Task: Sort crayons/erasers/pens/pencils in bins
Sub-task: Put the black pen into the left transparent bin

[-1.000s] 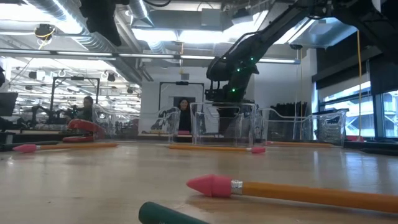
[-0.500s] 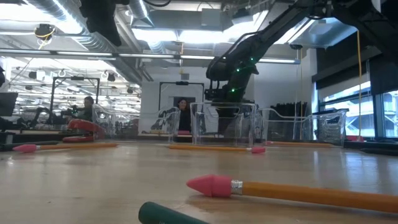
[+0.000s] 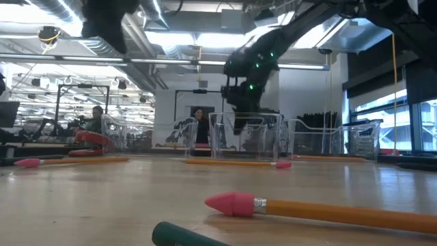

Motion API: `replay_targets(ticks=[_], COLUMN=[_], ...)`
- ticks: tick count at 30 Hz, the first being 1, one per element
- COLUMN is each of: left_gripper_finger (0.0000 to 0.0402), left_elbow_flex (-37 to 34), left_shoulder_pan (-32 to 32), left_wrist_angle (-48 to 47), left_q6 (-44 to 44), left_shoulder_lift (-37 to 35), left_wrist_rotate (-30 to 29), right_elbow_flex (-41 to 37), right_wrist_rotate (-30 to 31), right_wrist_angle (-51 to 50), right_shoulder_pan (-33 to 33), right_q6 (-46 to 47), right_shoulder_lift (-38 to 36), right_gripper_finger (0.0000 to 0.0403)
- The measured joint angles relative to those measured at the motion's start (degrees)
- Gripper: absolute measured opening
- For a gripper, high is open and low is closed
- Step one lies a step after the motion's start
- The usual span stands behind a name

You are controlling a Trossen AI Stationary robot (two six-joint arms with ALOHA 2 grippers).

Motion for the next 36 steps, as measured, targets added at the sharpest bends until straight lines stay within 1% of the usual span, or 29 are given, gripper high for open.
replay_targets(ticks=[3, 8, 11, 15, 17, 22, 23, 25, 27, 30, 33, 36], left_gripper_finger=[0.0, 0.0, 0.0, 0.0, 0.0, 0.0, 0.0, 0.0, 0.0, 0.0, 0.0004, 0.0019], left_elbow_flex=[0.0, 0.0, 0.0, -1.8, -3.6, -10.0, -11.5, -14.4, -16.9, -19.5, -21.2, -22.5], left_shoulder_pan=[-0.7, -3.1, -5.4, -8.3, -9.7, -13.9, -14.8, -16.3, -17.4, -18.9, -19.9, -20.1], left_wrist_angle=[-6.1, -13.9, -15.5, -15.2, -14.2, -8.6, -6.7, -2.3, 1.2, 5.5, 6.4, 6.2], left_q6=[-8.9, -23.5, -27.6, -35.7, -39.8, -46.9, -47.7, -49.0, -49.8, -48.3, -49.7, -51.3], left_shoulder_lift=[0.0, 0.0, 0.0, 0.0, 0.0, 0.0, 0.0, 0.0, 0.1, 0.0, 0.0, 0.0], left_wrist_rotate=[-0.1, 0.1, 0.8, 3.6, 5.5, 14.2, 15.4, 17.5, 18.7, 19.0, 18.0, 18.1], right_elbow_flex=[5.4, 14.8, 19.8, 26.1, 29.1, 36.1, 37.4, 37.0, 36.8, 36.9, 36.9, 36.9], right_wrist_rotate=[0.0, -0.4, -0.9, -3.0, -3.5, -3.6, -3.6, -3.6, -3.4, -3.2, -3.0, -3.0], right_wrist_angle=[-4.4, -9.2, -11.7, -16.2, -18.5, -20.9, -21.0, -18.0, -17.8, -17.6, -17.5, -17.5], right_shoulder_pan=[0.2, 1.6, 3.6, 6.9, 8.9, 13.0, 13.5, 14.3, 14.6, 14.5, 14.4, 14.5], right_q6=[2.5, 2.4, 1.2, -0.7, -0.7, -3.7, -4.1, -5.2, -5.5, -5.3, -5.3, -5.3], right_shoulder_lift=[0.0, 0.0, 0.0, 0.0, 0.0, -0.1, -0.1, -1.0, -1.7, -2.3, -2.8, -2.9], right_gripper_finger=[0.0093, 0.0085, 0.0079, 0.0073, 0.0071, 0.007, 0.007, 0.007, 0.007, 0.007, 0.007, 0.007])
